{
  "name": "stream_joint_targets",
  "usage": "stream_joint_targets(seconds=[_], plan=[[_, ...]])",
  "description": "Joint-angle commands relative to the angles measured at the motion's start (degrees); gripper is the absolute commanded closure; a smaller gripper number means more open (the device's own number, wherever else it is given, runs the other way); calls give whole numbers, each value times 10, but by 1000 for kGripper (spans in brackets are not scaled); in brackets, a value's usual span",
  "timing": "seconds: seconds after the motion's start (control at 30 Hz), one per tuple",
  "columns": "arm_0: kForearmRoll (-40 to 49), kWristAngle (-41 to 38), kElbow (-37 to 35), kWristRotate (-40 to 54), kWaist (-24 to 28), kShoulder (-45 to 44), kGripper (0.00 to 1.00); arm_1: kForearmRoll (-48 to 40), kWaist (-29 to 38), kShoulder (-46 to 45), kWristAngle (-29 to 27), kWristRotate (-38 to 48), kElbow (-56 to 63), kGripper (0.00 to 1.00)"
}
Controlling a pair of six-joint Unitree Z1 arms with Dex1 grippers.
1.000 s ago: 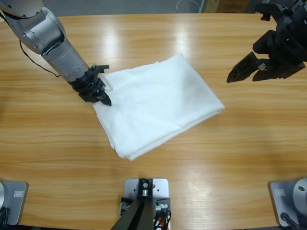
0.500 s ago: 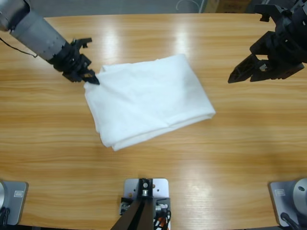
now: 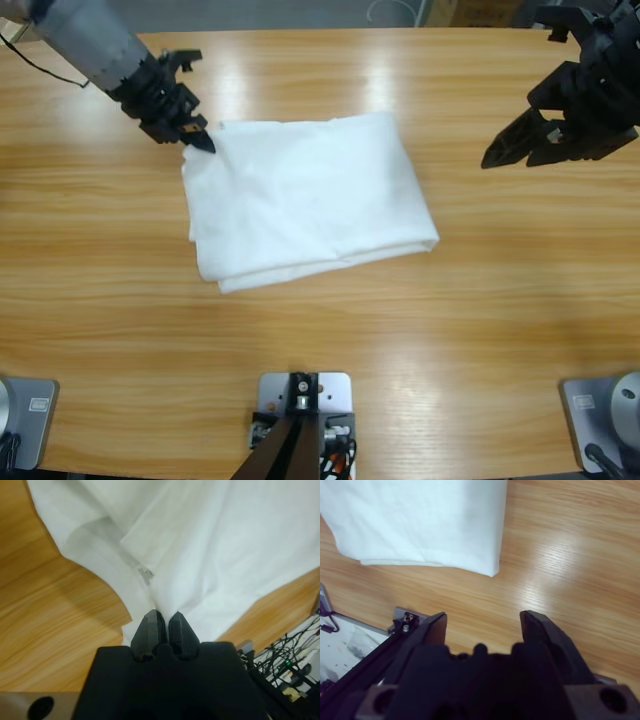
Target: Fold clothes
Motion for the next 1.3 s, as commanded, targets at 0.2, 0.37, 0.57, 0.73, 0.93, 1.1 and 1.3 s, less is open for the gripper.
stream_joint_targets(seconds=[0.2,0.37,0.57,0.73,0.93,1.1,1.3], plan=[[38,102,-1,4,133,11,4,-11,-19,-6,7,-7,22,0],[38,66,-9,20,125,0,0,-16,-31,-7,19,-16,23,3],[63,53,-9,17,39,-38,0,-181,-127,3,255,-111,93,9],[107,55,19,18,16,-96,0,-302,-200,80,414,-174,145,9],[134,72,13,18,17,-159,0,-305,-233,192,426,-257,177,20],[164,76,-6,8,6,-165,0,-324,-247,239,427,-292,218,26],[186,78,-13,-10,-15,-174,0,-341,-222,286,427,-293,220,55]])
